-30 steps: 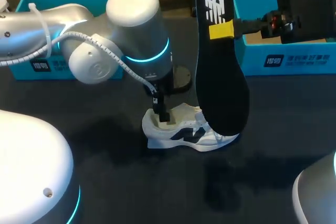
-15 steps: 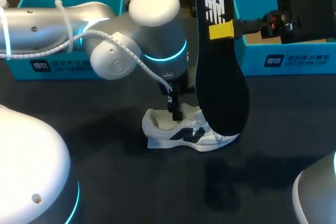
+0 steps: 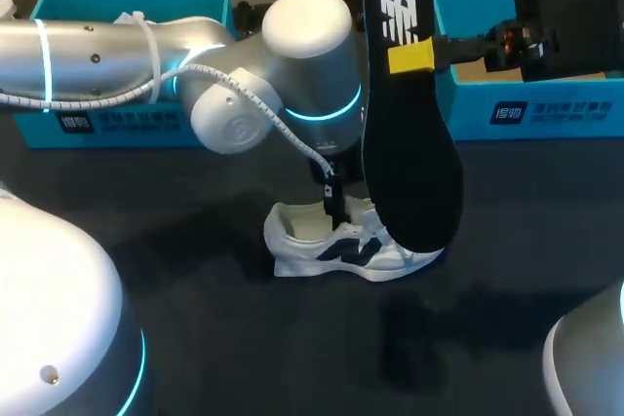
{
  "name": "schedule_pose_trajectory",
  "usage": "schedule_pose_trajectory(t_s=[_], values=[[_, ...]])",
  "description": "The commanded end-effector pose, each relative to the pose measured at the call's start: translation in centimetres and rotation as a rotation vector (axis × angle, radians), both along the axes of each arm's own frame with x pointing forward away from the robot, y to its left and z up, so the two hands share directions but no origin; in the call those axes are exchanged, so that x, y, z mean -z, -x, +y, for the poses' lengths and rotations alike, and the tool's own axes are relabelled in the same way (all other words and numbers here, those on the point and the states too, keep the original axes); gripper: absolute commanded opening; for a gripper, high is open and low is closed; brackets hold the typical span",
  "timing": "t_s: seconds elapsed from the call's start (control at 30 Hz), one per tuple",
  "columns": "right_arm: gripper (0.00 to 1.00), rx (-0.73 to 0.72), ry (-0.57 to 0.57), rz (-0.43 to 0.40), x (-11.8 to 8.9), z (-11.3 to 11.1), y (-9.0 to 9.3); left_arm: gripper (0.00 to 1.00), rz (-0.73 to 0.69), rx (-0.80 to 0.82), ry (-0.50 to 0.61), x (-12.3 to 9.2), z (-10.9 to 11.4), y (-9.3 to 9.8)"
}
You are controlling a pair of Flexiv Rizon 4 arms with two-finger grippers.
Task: Take the shoe out of the shoebox, open the shoe tongue, remove and reinsert the insole, then place the shoe into the shoebox
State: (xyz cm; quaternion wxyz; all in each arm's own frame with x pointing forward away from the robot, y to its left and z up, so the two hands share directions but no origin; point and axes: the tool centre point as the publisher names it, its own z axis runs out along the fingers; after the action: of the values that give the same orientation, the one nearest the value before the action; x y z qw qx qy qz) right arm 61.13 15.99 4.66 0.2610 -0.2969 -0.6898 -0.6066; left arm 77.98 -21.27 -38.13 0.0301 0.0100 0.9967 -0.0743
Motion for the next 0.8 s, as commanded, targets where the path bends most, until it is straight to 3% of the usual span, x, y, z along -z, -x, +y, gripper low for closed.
schedule_pose_trajectory(t_s=[0.03, 0.1, 0.2, 0.37, 0.67, 0.8], values=[[0.0, -0.002, 0.003, 0.002, 0.0, 0.3, -0.2, 1.0, -0.001, 0.005, 0.011, -0.3, 0.8, -0.1], [0.0, -0.002, 0.003, 0.002, 0.0, 0.3, -0.2, 0.98, -0.003, 0.005, 0.005, -0.1, 0.8, -0.2], [0.0, -0.002, 0.003, 0.002, 0.0, 0.3, -0.2, 0.84, 0.003, 0.007, -0.003, 0.3, 0.8, -0.4], [0.0, -0.002, 0.003, 0.002, 0.0, 0.3, -0.2, 0.47, 0.029, 0.045, -0.009, 0.8, 0.8, -0.2], [0.0, -0.002, 0.003, 0.002, 0.0, 0.3, -0.2, 0.45, 0.055, 0.091, -0.01, 1.4, 0.3, 0.7], [0.0, -0.002, 0.003, 0.002, 0.0, 0.3, -0.2, 0.38, 0.065, 0.102, -0.011, 1.6, 0.2, 1.0]])
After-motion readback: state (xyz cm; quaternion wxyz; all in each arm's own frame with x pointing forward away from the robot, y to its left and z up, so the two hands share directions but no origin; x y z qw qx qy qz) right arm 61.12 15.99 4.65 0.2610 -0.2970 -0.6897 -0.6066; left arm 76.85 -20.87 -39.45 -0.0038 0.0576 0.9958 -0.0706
